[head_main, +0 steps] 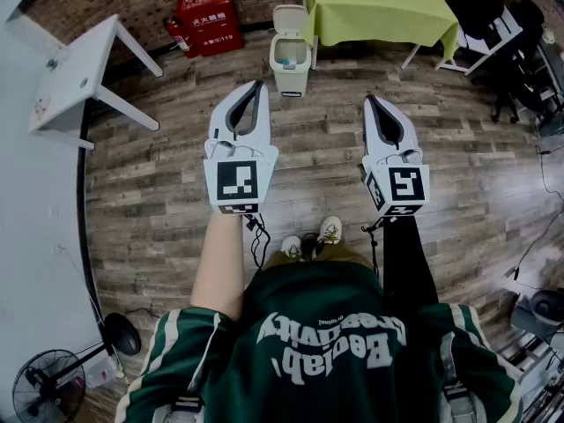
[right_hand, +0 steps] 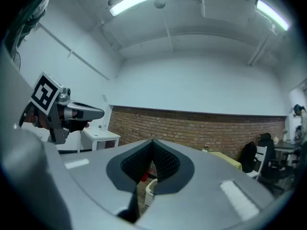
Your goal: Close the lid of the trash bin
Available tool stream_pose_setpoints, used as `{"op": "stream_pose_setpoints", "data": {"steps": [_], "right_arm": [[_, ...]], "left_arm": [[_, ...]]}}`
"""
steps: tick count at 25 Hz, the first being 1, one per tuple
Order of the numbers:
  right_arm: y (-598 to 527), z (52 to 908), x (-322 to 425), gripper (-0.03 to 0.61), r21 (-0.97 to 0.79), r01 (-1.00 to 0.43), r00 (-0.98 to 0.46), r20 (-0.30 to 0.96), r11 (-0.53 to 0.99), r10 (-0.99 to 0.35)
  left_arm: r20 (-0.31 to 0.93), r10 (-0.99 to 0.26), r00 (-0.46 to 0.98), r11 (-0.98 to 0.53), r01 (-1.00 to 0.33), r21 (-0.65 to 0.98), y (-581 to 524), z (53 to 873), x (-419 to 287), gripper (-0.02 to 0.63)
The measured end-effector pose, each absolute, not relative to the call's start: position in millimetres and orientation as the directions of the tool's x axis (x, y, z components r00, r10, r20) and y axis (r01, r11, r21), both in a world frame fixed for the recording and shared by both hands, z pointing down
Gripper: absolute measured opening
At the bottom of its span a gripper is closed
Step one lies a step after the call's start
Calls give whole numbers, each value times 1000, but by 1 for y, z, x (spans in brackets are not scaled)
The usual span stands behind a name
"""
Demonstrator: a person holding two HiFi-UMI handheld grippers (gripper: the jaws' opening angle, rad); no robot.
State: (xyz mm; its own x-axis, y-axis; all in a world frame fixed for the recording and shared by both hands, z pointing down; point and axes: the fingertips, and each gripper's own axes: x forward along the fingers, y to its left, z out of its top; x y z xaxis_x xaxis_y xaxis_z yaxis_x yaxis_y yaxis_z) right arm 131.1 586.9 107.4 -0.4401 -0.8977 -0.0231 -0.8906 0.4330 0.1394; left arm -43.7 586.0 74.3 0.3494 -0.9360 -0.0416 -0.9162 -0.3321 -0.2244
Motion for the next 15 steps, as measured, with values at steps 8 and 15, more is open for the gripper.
{"op": "stream_pose_setpoints", "data": {"steps": [8, 15], "right_arm": [[615, 114, 101, 12, 123, -892, -440, -20, 435, -898], [608, 121, 92, 30, 117, -890, -446, -12, 441, -895]], "left_arm": [[-25, -935, 354, -343, -920, -190, 611, 83, -75, 8], [-34, -935, 354, -345, -926, -150, 603, 86, -81, 8]]}}
